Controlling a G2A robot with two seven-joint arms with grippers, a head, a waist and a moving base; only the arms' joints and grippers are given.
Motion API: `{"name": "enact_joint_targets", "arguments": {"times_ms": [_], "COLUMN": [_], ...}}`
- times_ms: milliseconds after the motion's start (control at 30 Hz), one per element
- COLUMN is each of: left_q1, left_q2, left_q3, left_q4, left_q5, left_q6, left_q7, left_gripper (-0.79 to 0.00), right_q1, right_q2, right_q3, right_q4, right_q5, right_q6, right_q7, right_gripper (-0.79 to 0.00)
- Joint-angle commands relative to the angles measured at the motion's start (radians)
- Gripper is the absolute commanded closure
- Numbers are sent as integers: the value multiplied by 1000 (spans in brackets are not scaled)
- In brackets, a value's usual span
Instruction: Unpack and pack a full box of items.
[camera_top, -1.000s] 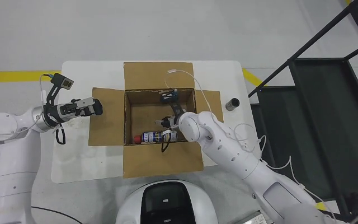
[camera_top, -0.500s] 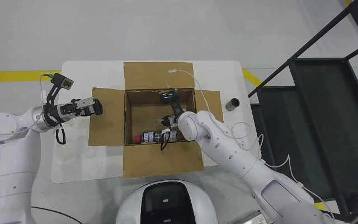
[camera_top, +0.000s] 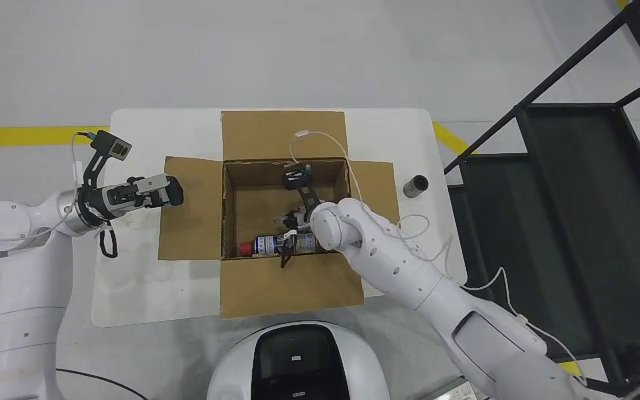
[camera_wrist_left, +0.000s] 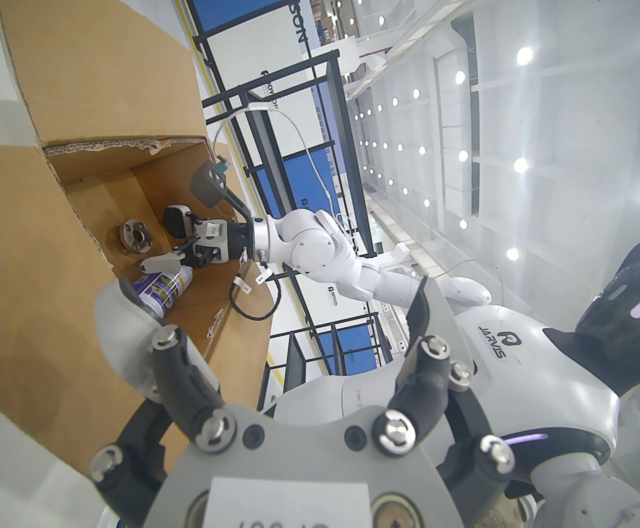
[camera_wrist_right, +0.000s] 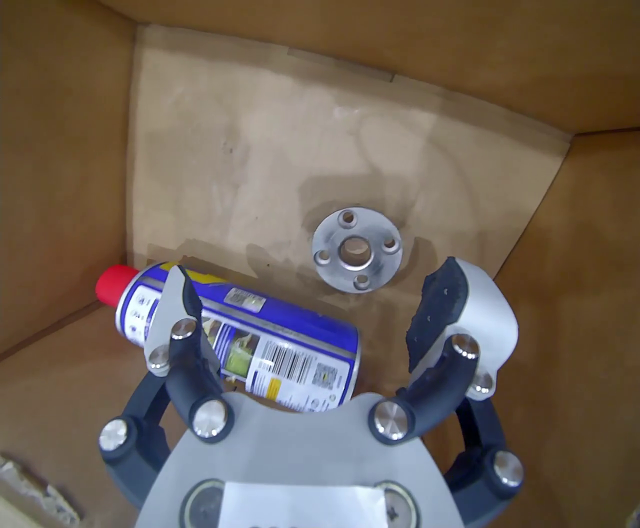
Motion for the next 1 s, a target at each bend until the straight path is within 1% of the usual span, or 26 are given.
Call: {"name": "enact_joint_targets", "arguments": {"times_ms": [0, 167, 367, 400, 433, 467, 500, 600, 667, 700, 733, 767, 833, 867, 967], "left_q1": [0, 0, 0, 0, 0, 0, 0, 0, 0, 0, 0, 0, 0, 0, 0], "left_q2": [0, 0, 0, 0, 0, 0, 0, 0, 0, 0, 0, 0, 0, 0, 0], "left_q3": [0, 0, 0, 0, 0, 0, 0, 0, 0, 0, 0, 0, 0, 0, 0], "left_q4": [0, 0, 0, 0, 0, 0, 0, 0, 0, 0, 0, 0, 0, 0, 0], "left_q5": [0, 0, 0, 0, 0, 0, 0, 0, 0, 0, 0, 0, 0, 0, 0], "left_q6": [0, 0, 0, 0, 0, 0, 0, 0, 0, 0, 0, 0, 0, 0, 0], "left_q7": [0, 0, 0, 0, 0, 0, 0, 0, 0, 0, 0, 0, 0, 0, 0], "left_gripper": [-785, -785, -785, -785, -785, -785, -785, -785, -785, -785, -785, -785, -785, -785, -785], "right_q1": [13, 41, 62, 65, 68, 70, 72, 78, 81, 82, 83, 84, 86, 86, 86], "right_q2": [-9, -32, -56, -59, -63, -67, -70, -81, -88, -91, -95, -98, -103, -106, -111], "right_q3": [-5, -30, -56, -60, -64, -68, -71, -80, -85, -87, -89, -89, -90, -90, -88], "right_q4": [29, 97, 143, 149, 156, 163, 171, 192, 206, 213, 218, 223, 231, 234, 233], "right_q5": [9, 10, -4, -8, -14, -17, -20, -26, -32, -36, -37, -36, -41, -43, -55], "right_q6": [9, 17, 28, 30, 36, 38, 38, 42, 49, 55, 56, 57, 62, 63, 69], "right_q7": [-2, 3, -5, -7, -7, -8, -7, -8, -12, -15, -16, -18, -25, -27, -33], "right_gripper": [-785, -785, -785, -763, -714, -625, -579, -582, -563, -483, -434, -308, -15, 0, 0]}}
